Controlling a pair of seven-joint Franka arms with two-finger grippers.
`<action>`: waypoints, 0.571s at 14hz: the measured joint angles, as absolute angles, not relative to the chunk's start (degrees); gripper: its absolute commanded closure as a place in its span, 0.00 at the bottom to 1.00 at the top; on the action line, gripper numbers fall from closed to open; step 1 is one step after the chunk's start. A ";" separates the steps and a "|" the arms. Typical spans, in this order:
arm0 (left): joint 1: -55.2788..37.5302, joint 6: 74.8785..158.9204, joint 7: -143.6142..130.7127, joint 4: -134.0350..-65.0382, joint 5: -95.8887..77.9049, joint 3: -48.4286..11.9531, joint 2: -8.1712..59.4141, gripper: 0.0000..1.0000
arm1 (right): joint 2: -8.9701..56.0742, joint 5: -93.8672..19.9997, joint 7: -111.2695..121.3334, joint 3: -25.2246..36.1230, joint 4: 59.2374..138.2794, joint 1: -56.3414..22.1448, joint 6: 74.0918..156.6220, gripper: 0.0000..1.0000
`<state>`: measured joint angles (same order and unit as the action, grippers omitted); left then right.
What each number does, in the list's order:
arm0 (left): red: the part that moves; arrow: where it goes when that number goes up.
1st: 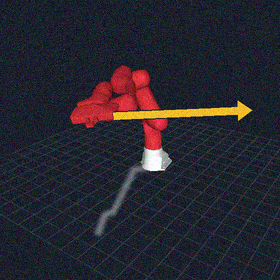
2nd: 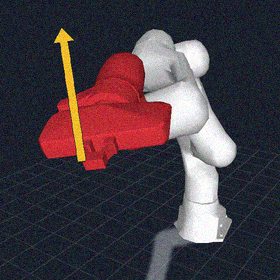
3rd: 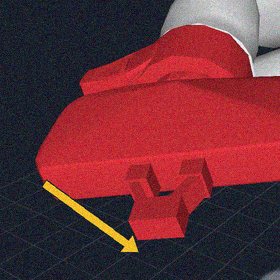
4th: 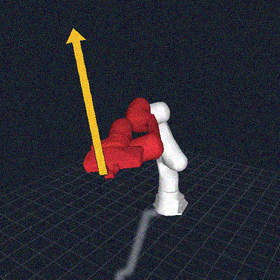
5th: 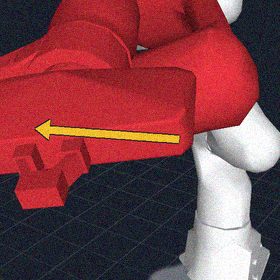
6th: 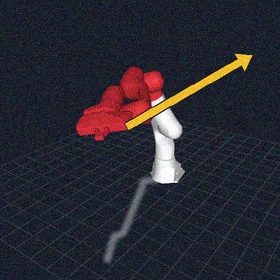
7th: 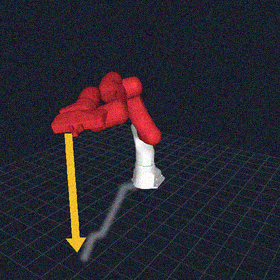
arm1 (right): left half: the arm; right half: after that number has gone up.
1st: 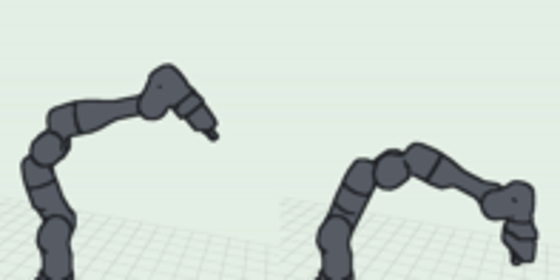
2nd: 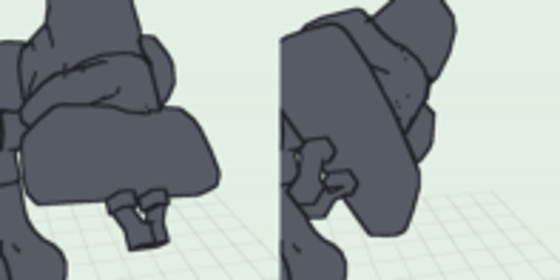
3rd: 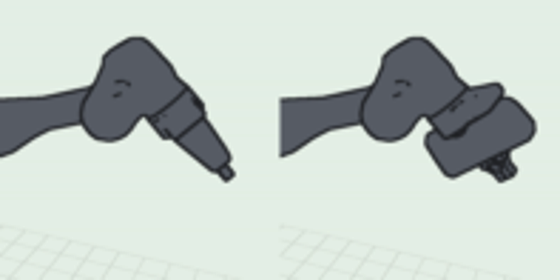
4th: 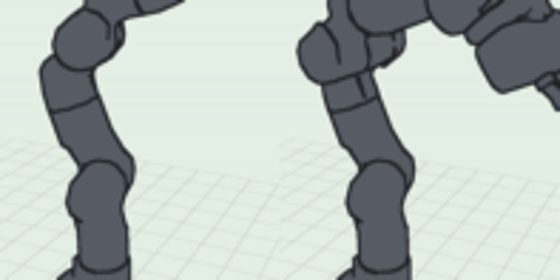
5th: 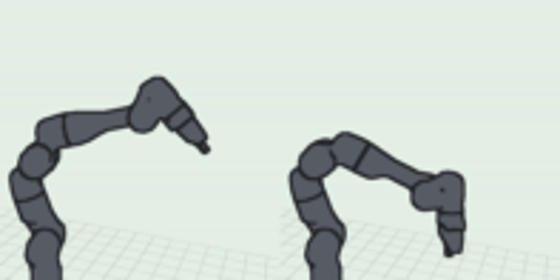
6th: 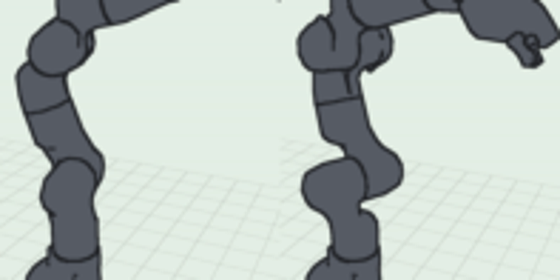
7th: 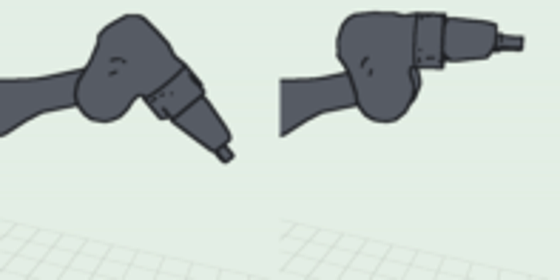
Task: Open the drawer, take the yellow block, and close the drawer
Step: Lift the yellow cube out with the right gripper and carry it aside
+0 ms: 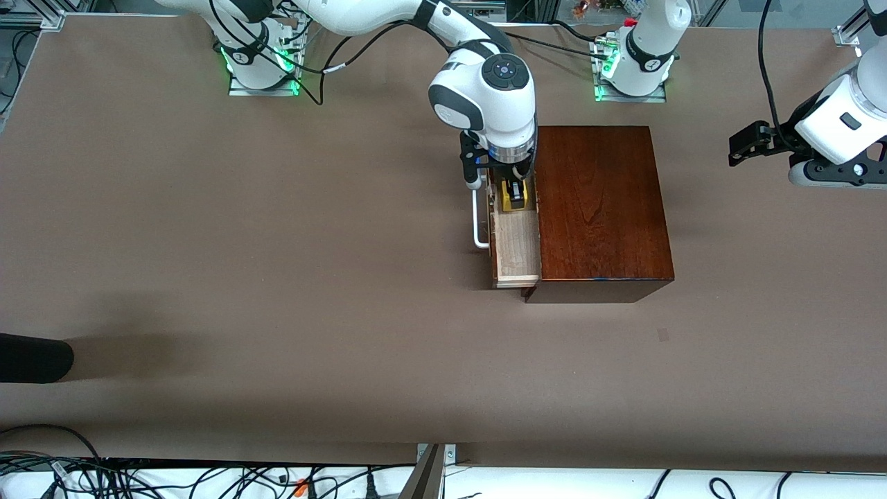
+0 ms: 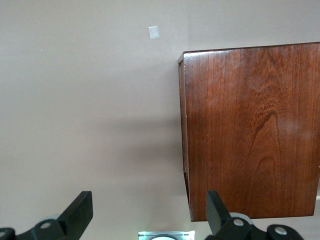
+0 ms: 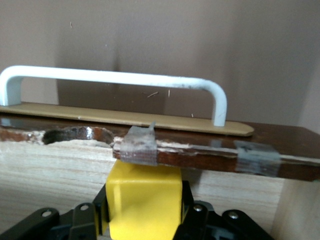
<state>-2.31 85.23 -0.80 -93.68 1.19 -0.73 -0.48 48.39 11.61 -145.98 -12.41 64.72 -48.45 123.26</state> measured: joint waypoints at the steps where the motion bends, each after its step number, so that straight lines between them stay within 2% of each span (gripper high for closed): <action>1: -2.31 85.23 -0.80 -93.69 1.19 -0.73 -0.48 0.00 | 48.21 11.61 -145.98 -12.46 63.99 -48.46 121.69 0.99; 4: -2.31 85.17 -0.80 -93.69 1.19 -0.73 -0.48 0.00 | 45.85 9.17 -146.01 -12.47 60.05 -48.25 114.74 0.99; 8: -2.30 84.63 -0.80 -93.69 1.19 -0.73 -0.48 0.00 | 39.40 5.00 -141.13 -12.42 57.94 -45.56 107.29 1.00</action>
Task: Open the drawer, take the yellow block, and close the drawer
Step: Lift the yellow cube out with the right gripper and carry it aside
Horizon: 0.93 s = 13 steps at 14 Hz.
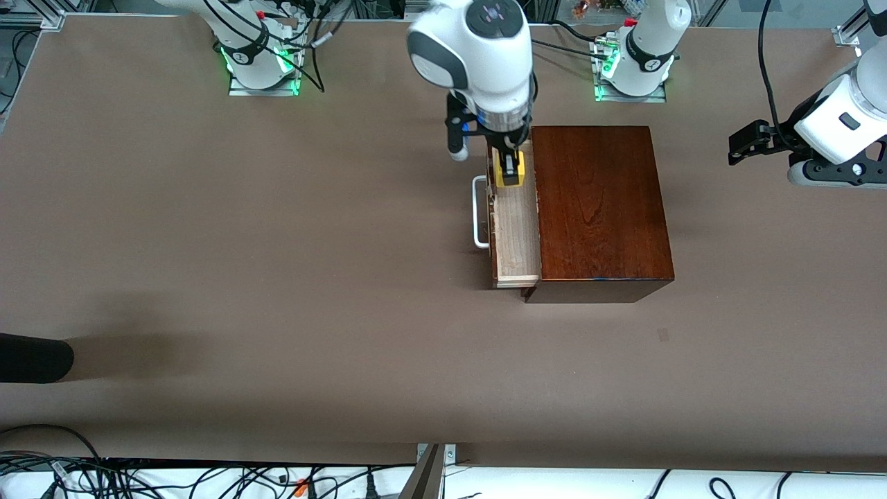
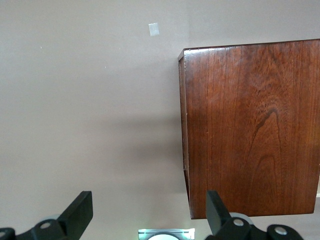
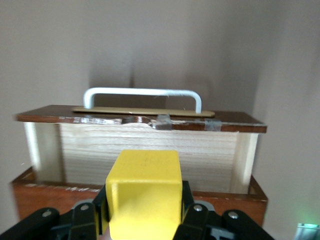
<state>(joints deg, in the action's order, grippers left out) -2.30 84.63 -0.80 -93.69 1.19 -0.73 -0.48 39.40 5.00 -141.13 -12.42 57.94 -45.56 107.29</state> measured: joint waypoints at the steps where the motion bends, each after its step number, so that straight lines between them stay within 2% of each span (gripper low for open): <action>1: -2.30 84.56 -0.80 -93.68 1.19 -0.73 -0.48 0.00 | 37.91 4.73 -137.04 -12.40 57.95 -44.69 104.32 1.00; 4: -2.28 84.48 -0.80 -93.69 1.19 -0.73 -0.48 0.00 | 34.92 4.28 -122.27 -12.21 59.16 -41.79 96.38 1.00; 9: -2.28 83.49 -0.77 -93.68 1.19 -0.82 -0.48 0.00 | 25.84 1.48 -93.63 -11.04 71.71 -30.53 94.77 1.00; 11: -2.33 81.10 -0.70 -93.68 1.18 -1.18 -0.48 0.00 | 20.85 0.84 -81.32 -7.78 78.23 -27.74 94.61 1.00; 13: -2.60 79.22 -0.62 -93.70 0.04 -1.82 -0.45 0.00 | 16.03 0.63 -68.46 -1.89 85.04 -27.43 94.62 1.00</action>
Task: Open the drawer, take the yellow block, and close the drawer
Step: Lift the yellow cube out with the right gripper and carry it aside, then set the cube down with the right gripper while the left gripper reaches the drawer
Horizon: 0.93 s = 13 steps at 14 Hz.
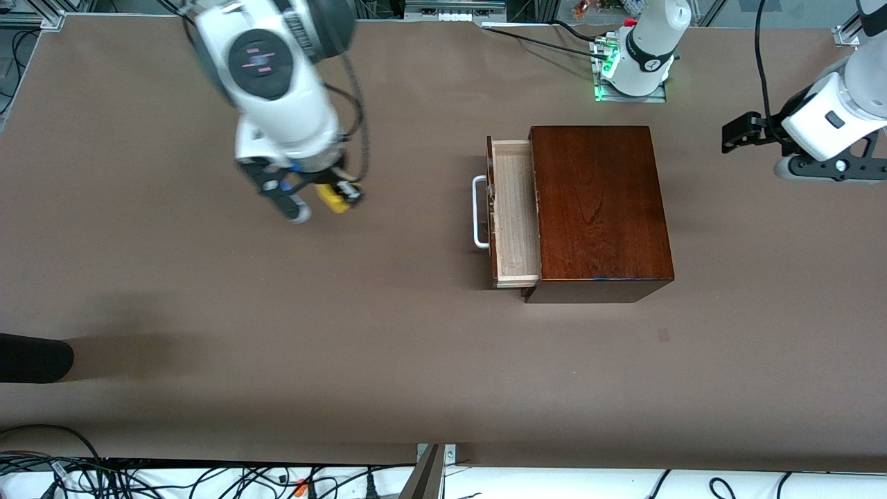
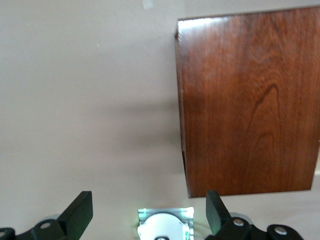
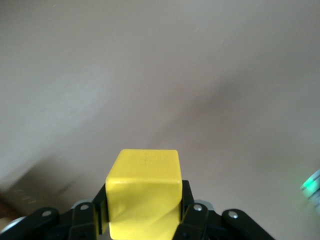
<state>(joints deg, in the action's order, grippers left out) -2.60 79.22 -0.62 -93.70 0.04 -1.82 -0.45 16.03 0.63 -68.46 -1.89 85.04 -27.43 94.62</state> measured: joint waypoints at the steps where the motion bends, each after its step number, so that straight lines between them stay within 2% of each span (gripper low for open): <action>1: -2.76 78.77 -0.57 -93.74 -1.24 -2.39 -0.29 0.00 | 14.16 0.09 -61.58 1.76 87.89 -27.41 94.67 1.00; 4: -3.32 78.71 0.46 -94.03 -3.34 -6.96 1.61 0.00 | 11.08 -1.84 -41.23 13.13 93.95 -27.15 94.97 1.00; 7: -3.85 79.20 2.42 -93.89 -3.46 -15.65 5.36 0.00 | 10.59 -3.86 -22.87 23.15 98.23 -26.94 97.72 1.00; 10: -4.21 82.60 5.45 -92.13 -3.51 -23.72 10.18 0.00 | 10.96 -4.78 -8.41 29.21 104.68 -26.78 106.07 1.00; 13: -5.51 89.53 10.13 -90.45 -3.50 -29.84 16.02 0.00 | 13.73 -9.38 5.32 31.53 110.38 -24.67 114.84 1.00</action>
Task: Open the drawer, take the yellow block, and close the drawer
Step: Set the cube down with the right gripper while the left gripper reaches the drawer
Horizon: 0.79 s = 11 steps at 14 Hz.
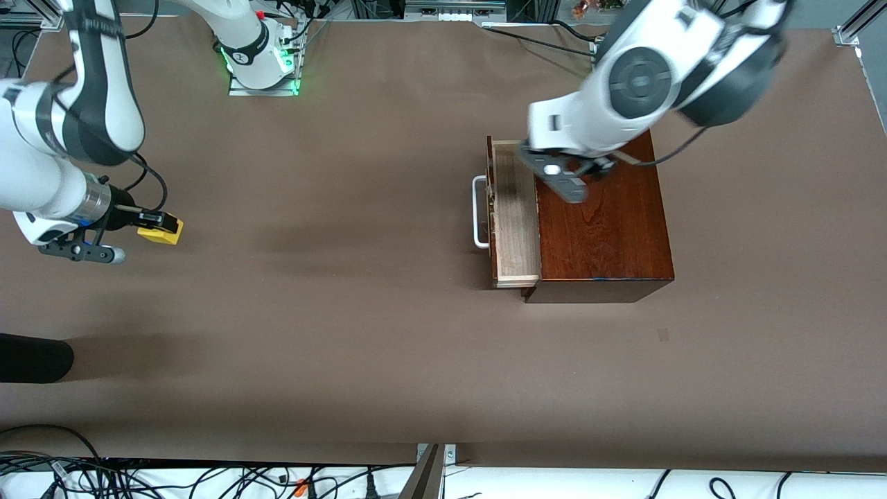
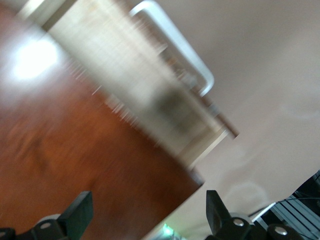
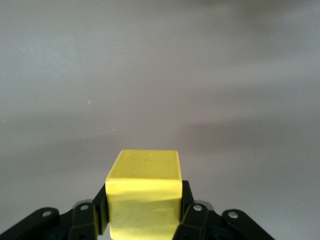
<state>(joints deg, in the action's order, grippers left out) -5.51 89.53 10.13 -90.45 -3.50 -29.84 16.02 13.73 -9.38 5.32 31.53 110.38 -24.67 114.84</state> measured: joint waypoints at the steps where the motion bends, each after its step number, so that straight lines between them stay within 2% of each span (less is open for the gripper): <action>1: -6.79 91.95 11.78 -90.17 -3.38 -30.37 17.73 0.00 | 15.72 -12.44 10.36 31.60 111.13 -23.18 117.32 1.00; 4: -12.07 100.80 18.66 -89.91 0.34 -30.53 22.41 0.00 | 23.96 -21.57 23.42 31.61 111.51 -19.30 125.37 1.00; 7: -16.49 109.20 26.69 -89.81 6.02 -30.63 26.62 0.00 | 31.12 -25.66 27.34 31.55 111.00 -18.31 131.29 1.00; 11: -18.41 116.92 39.85 -89.72 12.23 -30.61 31.54 0.00 | 35.56 -26.60 27.37 31.15 108.76 -18.35 132.75 1.00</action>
